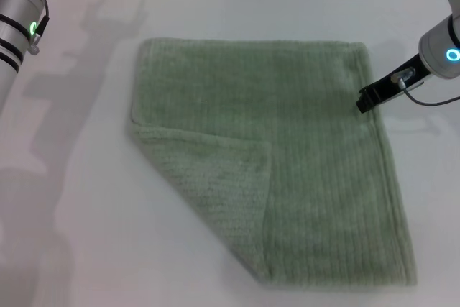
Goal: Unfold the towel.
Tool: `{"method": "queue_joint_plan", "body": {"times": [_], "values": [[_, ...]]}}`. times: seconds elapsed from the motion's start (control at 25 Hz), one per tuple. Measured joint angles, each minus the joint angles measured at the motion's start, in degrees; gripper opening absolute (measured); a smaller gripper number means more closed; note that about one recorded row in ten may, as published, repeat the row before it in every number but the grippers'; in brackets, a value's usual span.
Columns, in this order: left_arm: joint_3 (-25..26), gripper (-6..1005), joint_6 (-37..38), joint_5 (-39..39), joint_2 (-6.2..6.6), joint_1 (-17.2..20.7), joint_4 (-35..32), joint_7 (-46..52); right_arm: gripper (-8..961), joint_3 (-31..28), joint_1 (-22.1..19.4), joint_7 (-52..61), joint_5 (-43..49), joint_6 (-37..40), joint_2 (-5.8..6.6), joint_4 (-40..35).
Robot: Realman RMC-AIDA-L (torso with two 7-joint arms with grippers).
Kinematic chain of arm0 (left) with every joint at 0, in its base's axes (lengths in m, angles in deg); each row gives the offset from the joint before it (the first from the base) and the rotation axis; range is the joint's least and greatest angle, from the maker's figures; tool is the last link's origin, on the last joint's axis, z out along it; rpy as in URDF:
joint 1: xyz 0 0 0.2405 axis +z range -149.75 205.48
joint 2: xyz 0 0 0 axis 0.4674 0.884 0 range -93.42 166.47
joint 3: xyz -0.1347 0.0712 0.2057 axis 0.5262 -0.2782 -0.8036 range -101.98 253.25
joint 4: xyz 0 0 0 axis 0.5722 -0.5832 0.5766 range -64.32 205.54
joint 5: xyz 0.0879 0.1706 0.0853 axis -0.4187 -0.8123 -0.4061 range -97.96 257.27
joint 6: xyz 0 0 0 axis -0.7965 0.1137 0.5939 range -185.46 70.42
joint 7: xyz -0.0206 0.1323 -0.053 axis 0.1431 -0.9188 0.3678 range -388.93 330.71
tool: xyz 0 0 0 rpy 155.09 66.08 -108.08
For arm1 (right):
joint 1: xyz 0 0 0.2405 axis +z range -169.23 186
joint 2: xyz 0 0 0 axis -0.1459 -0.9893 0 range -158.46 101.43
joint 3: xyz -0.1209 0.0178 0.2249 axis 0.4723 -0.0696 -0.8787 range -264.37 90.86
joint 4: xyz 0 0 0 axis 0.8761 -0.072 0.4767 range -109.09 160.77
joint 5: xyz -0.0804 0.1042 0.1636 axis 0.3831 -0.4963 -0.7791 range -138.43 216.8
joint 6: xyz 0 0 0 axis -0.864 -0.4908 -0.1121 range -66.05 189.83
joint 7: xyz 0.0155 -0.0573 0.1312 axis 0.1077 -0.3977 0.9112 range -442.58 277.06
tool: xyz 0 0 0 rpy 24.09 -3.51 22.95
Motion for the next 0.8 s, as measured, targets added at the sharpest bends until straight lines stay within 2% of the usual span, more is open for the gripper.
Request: {"method": "queue_joint_plan", "body": {"times": [0.44, 0.8], "values": [[0.0, 816, 0.15, 0.0, -0.14, -0.13, 0.0, 0.0, 3, -0.34, 1.94, -1.89, 0.25, -0.54, 0.7, 4.03], [0.0, 815, 0.23, 0.0, -0.18, -0.07, 0.09, 0.0, 3, -0.34, 2.41, -2.2, 0.29, -0.72, 0.91, 4.56]]}}
